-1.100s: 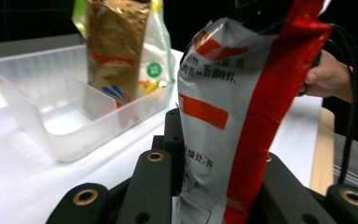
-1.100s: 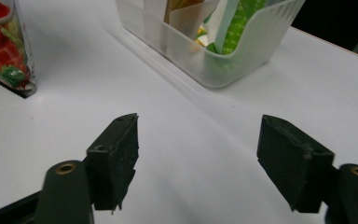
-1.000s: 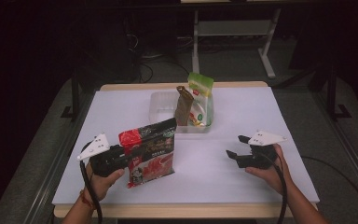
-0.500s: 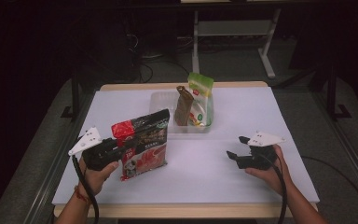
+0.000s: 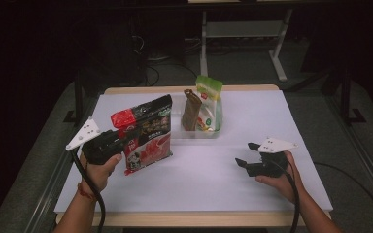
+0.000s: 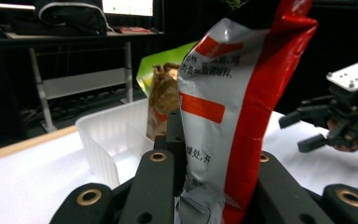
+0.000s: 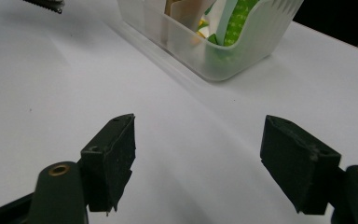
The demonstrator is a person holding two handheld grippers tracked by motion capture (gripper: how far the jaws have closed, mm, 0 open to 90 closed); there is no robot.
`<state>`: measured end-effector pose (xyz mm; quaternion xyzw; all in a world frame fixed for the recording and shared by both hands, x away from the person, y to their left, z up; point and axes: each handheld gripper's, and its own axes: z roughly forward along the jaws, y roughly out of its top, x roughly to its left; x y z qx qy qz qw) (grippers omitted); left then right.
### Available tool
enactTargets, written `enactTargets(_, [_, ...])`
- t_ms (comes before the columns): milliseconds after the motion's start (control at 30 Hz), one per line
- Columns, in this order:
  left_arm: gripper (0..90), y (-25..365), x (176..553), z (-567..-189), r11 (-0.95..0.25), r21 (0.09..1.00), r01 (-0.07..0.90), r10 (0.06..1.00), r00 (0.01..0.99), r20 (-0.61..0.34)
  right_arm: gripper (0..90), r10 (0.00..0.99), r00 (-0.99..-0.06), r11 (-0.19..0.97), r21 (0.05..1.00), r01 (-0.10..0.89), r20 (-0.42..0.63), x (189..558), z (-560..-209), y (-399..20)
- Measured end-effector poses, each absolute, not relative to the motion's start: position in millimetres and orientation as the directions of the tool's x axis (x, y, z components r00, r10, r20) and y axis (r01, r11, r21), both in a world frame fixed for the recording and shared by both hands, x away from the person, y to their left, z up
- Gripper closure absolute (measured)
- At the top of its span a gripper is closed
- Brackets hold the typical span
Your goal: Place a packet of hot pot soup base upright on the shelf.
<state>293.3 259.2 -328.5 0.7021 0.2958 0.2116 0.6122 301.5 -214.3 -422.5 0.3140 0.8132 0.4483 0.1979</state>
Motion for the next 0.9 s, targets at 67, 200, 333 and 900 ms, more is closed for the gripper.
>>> enactTargets(67, [78.9,255.6,296.5,-325.9,-0.076,0.986,0.149,0.680,0.730,-0.058,25.6,0.688,-0.724,0.396,0.856,0.334,-0.036,301.7,-422.5,-214.4])
enactTargets(200, [78.9,249.8,304.0,-323.5,-0.075,0.986,0.147,0.686,0.725,-0.056,25.2,0.691,-0.722,0.392,0.857,0.336,-0.033,301.6,-422.4,-215.0])
enactTargets(333, [79.0,245.8,310.9,-322.8,-0.080,0.986,0.144,0.694,0.718,-0.049,24.2,0.692,-0.721,0.391,0.858,0.333,-0.035,301.4,-422.3,-215.7])
enactTargets(900, [79.1,234.7,339.1,-310.9,-0.038,0.991,0.127,0.745,0.665,-0.057,24.2,0.688,-0.725,0.395,0.857,0.331,-0.037,301.7,-423.3,-215.3])
